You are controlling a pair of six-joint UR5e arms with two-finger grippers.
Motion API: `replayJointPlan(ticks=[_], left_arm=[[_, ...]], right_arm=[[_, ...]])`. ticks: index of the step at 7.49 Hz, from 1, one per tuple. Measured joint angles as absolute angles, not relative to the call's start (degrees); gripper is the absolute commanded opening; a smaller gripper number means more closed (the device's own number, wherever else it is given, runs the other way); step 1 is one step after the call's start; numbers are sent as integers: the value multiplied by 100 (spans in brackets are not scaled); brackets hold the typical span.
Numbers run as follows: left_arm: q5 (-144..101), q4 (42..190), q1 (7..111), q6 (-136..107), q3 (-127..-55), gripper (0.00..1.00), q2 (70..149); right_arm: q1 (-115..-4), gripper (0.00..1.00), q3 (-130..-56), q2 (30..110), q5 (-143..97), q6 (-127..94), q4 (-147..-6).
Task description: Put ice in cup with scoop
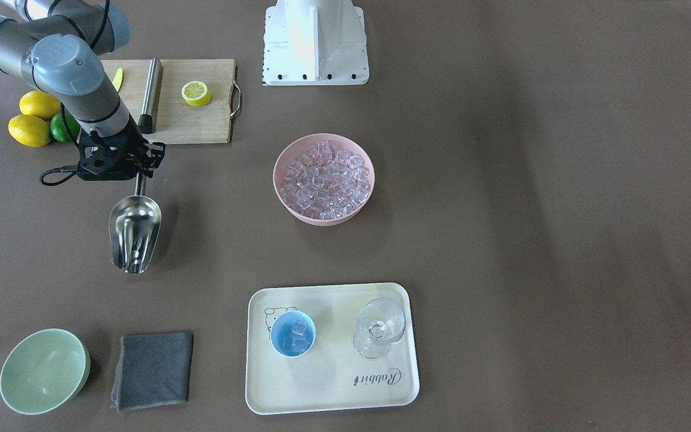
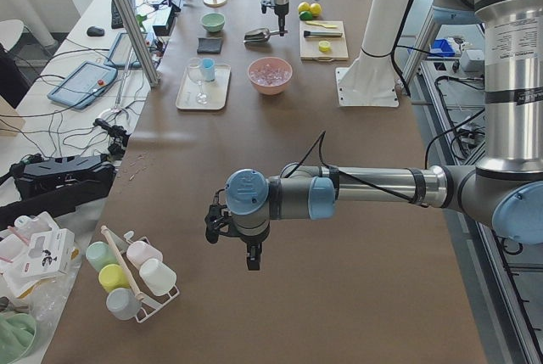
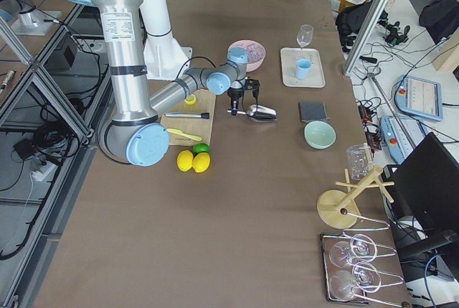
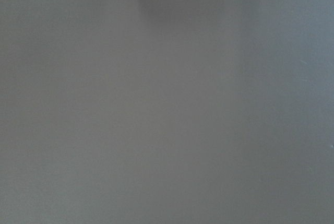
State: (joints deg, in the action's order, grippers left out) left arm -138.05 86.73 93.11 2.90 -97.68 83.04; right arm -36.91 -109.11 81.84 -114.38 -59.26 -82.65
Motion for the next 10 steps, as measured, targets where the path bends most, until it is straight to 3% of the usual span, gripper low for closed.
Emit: replayJointPlan(ticks=[6,10], left_arm=[[-13820,8674,9330,290,-9768,98,8305],[-13829,8665,9345,290,-9803,98,8288]], right_arm=[[-3800,100,-11068,8203,-11624,-5860,-8345],[-4833,100,-11534,8413,-12190,-4692,-9253]])
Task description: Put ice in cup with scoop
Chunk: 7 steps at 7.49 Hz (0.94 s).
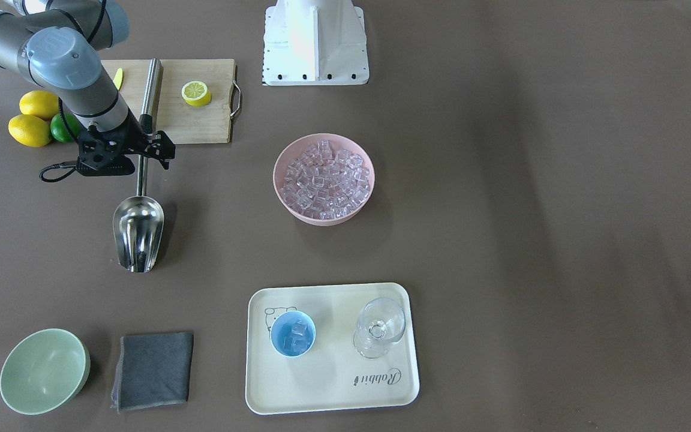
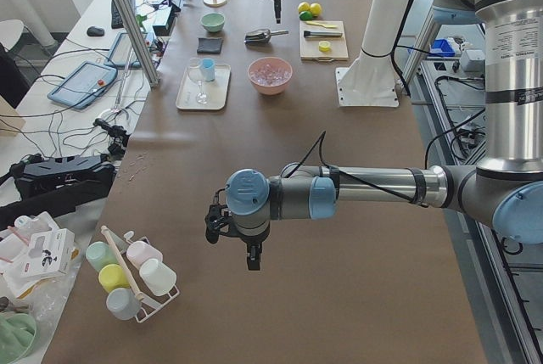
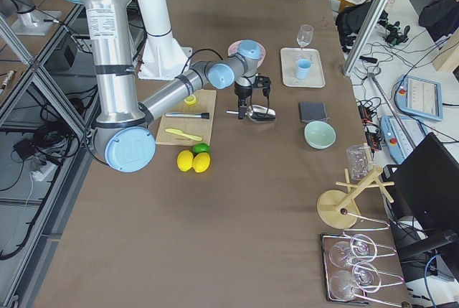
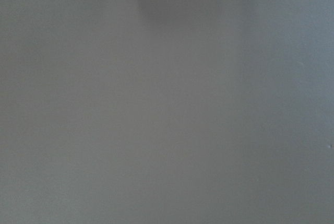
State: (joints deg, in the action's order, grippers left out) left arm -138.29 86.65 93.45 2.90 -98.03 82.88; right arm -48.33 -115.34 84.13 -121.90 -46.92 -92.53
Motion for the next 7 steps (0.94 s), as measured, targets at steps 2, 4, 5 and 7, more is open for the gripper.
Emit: replayJointPlan(ticks=[2,4,5,7], left_arm=[[-13833,8655,9350,290,-9808,98,8282],[-13834,8649,9352,290,-9818,98,8285],[-13834,8649,9356,290,-9817,98,8287],[-13834,8645,9359,294,-9815,98,8277]], right_arm=[[-5554,100,-11627,8884,-12285,-3813,-9419],[-6526,100,-11499,9498,-12385,-2333,-9438],[-7107,100,-11276,9704,-12538,-1503,-9439],[-8270,100,-10795,9985,-12792,31,-9444]])
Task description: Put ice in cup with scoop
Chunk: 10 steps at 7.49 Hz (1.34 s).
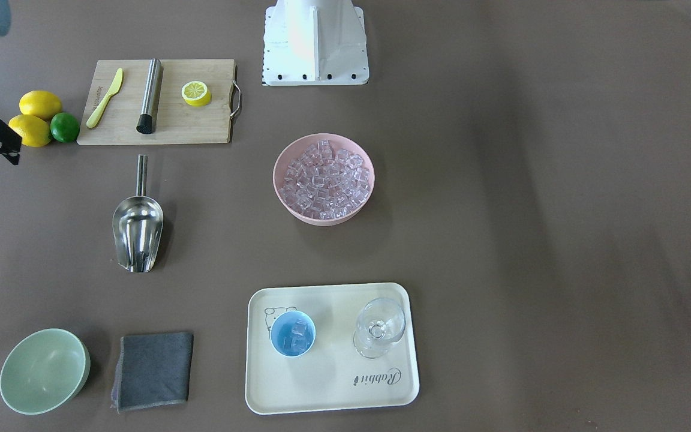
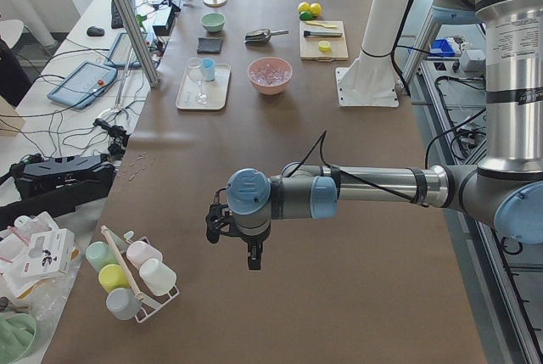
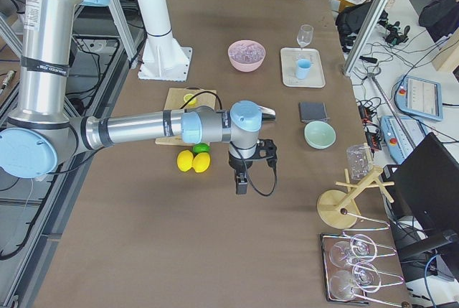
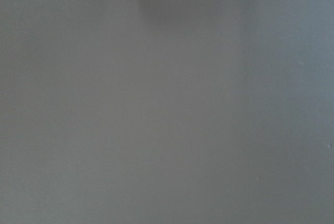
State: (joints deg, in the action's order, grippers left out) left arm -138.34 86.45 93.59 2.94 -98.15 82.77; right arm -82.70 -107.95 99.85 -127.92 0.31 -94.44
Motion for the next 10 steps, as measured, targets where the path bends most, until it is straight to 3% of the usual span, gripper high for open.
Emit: replayJointPlan(ticks=[3,10], left_arm=[[-13834,8648,9360,299,-9834,98,8274],[-13834,8647,9357,299,-9847,98,8271]], right_arm=[[-9048,100,-10397,10171,-12911,700,-9444],[-9155,100,-10226,10178,-13053,722,-9429]])
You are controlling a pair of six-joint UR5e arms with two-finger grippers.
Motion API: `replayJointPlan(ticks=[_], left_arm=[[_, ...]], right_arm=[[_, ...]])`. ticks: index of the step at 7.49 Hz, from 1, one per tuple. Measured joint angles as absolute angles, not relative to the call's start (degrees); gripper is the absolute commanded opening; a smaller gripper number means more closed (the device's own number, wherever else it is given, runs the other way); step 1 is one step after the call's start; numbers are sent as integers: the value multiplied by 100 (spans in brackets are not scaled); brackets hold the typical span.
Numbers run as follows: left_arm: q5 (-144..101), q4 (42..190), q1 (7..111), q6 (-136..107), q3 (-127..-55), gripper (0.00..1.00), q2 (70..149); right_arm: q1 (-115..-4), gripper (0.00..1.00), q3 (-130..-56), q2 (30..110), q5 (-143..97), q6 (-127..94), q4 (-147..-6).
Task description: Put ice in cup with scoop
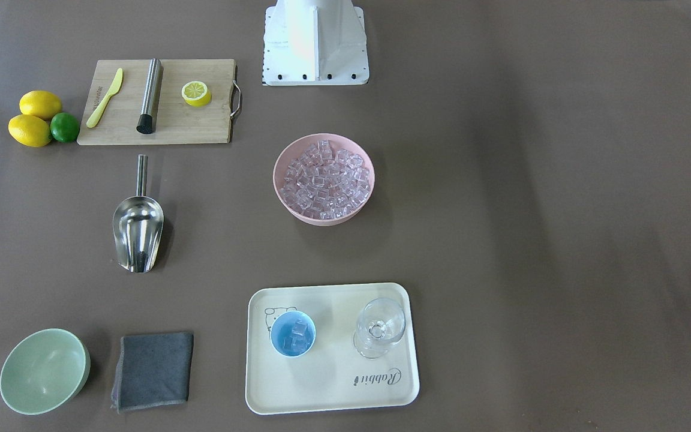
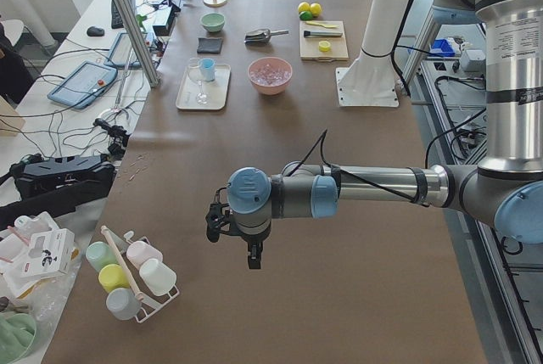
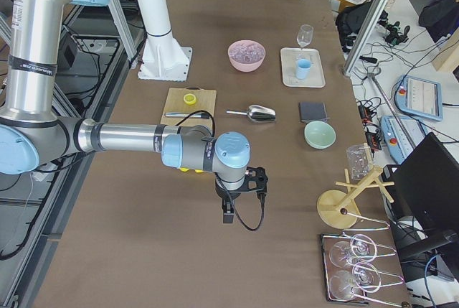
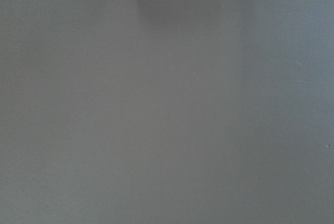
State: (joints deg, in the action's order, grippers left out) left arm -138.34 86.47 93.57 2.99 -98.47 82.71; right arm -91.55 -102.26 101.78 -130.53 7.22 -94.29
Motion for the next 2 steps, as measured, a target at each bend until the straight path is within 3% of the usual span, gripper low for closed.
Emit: replayJointPlan(ticks=[2], left_arm=[[-13834,8648,9353,299,-9851,98,8282]], right_arm=[[-9158,100,-10201,10163,-13046,643,-9426]])
